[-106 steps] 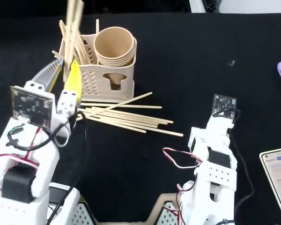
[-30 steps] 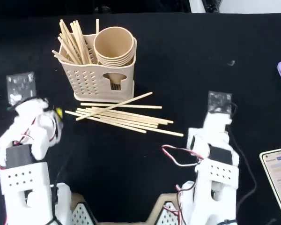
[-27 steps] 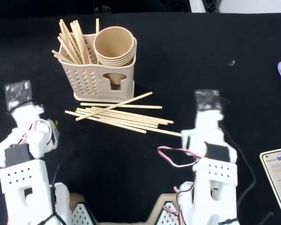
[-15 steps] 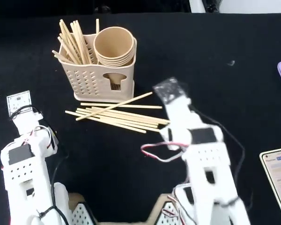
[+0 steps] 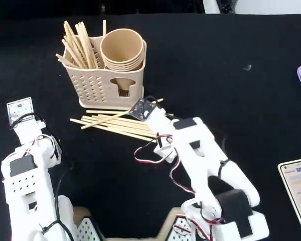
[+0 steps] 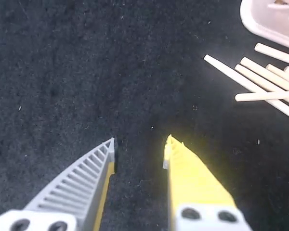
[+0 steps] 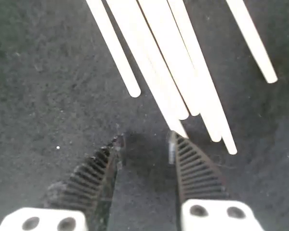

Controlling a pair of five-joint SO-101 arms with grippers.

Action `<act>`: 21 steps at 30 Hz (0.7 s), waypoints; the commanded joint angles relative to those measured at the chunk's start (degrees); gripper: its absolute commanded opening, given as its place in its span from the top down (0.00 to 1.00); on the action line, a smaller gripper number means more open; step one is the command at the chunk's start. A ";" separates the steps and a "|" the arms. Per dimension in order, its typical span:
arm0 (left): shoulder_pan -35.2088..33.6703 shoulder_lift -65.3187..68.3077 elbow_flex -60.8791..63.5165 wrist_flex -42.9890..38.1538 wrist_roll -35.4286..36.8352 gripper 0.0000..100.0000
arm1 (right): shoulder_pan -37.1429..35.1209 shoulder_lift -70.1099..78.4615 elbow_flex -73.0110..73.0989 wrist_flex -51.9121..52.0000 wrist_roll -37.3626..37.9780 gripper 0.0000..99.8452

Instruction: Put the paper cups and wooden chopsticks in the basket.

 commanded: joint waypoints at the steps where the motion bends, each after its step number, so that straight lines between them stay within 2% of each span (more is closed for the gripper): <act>1: -0.22 0.18 -0.40 -0.97 -0.09 0.83 | -0.62 0.40 -2.33 -1.14 0.62 0.74; 8: -0.22 0.18 -0.40 -0.97 -0.09 0.83 | -0.79 0.48 -3.47 -0.97 8.44 0.76; 14: -0.22 0.18 -0.40 -1.14 0.00 0.83 | -0.70 0.04 -9.10 10.37 11.52 0.79; 18: -0.22 0.18 -0.40 -1.23 0.00 0.83 | 1.85 0.04 -14.90 11.43 11.08 0.83; 21: -0.22 0.18 -0.40 -1.14 0.00 0.83 | 5.45 0.04 -18.15 11.43 7.30 0.91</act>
